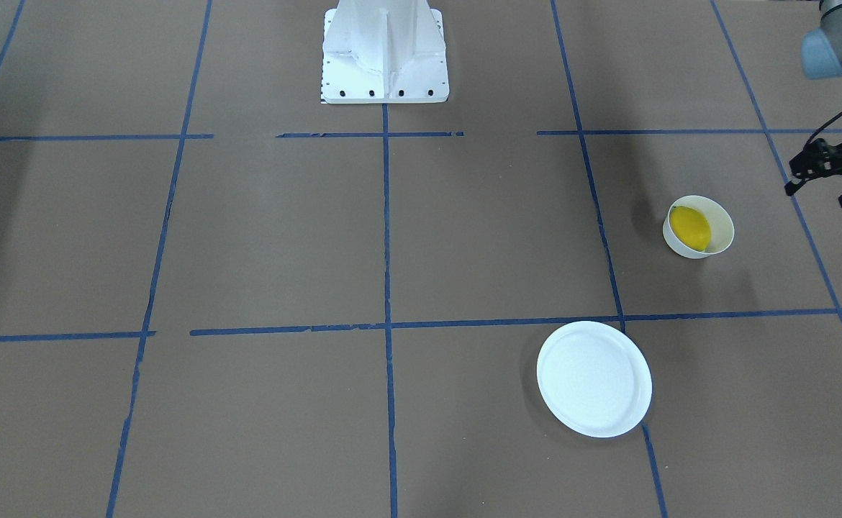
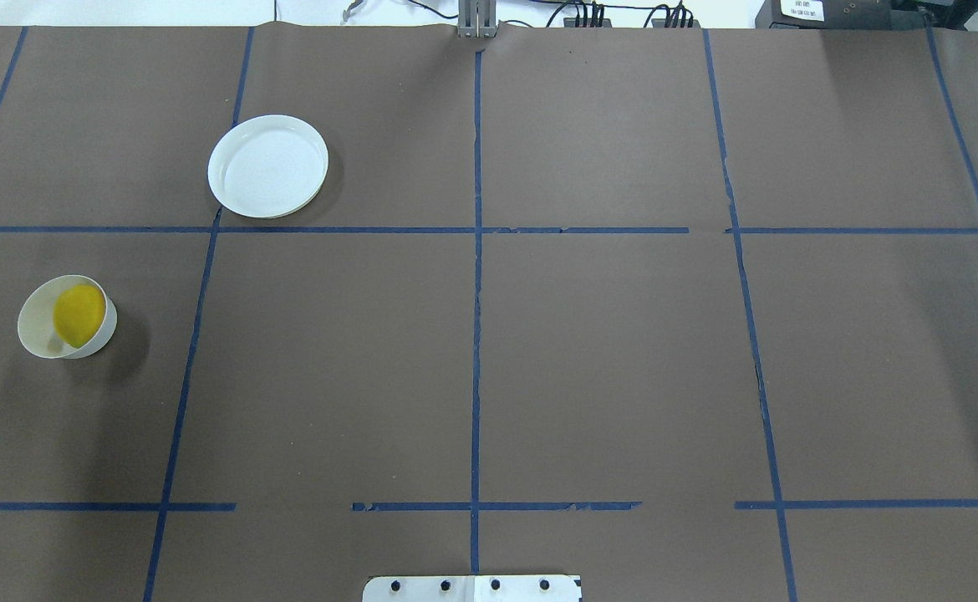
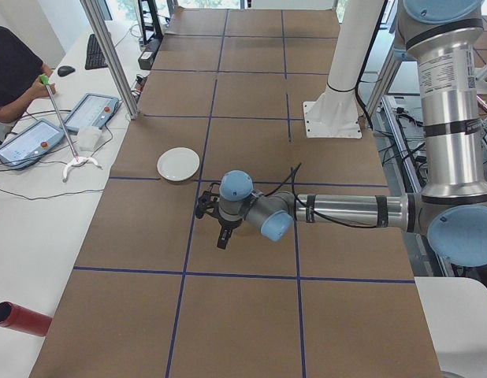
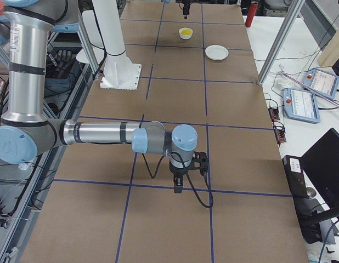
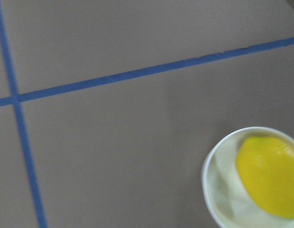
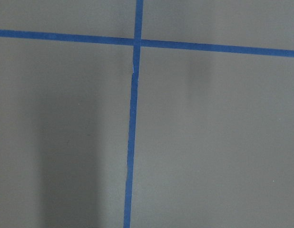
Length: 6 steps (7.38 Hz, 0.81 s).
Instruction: Move lemon from plate to bowl
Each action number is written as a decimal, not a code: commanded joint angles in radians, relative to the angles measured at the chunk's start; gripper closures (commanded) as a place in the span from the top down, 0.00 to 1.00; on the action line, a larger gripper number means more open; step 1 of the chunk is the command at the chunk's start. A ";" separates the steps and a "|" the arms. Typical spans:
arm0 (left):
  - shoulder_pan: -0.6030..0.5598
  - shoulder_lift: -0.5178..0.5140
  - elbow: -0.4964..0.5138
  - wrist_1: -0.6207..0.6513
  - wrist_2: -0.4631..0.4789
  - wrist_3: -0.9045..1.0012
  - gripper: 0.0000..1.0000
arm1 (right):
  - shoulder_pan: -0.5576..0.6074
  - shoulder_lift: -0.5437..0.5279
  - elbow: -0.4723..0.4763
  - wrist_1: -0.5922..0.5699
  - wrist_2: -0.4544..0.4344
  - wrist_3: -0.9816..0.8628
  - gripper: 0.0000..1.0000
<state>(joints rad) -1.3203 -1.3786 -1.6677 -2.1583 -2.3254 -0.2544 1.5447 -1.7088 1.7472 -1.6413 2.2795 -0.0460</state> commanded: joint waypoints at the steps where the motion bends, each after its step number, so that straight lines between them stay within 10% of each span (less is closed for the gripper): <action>1: -0.244 -0.011 0.057 0.215 -0.028 0.341 1.00 | 0.000 0.000 0.000 0.000 0.000 0.000 1.00; 4: -0.395 -0.145 0.013 0.675 -0.035 0.498 1.00 | 0.000 0.000 0.000 0.000 0.000 0.000 1.00; 6: -0.390 -0.083 0.022 0.648 -0.058 0.504 1.00 | 0.000 0.000 0.000 0.000 0.000 0.000 1.00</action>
<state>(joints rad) -1.7071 -1.4857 -1.6479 -1.5139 -2.3758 0.2413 1.5447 -1.7089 1.7472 -1.6414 2.2795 -0.0460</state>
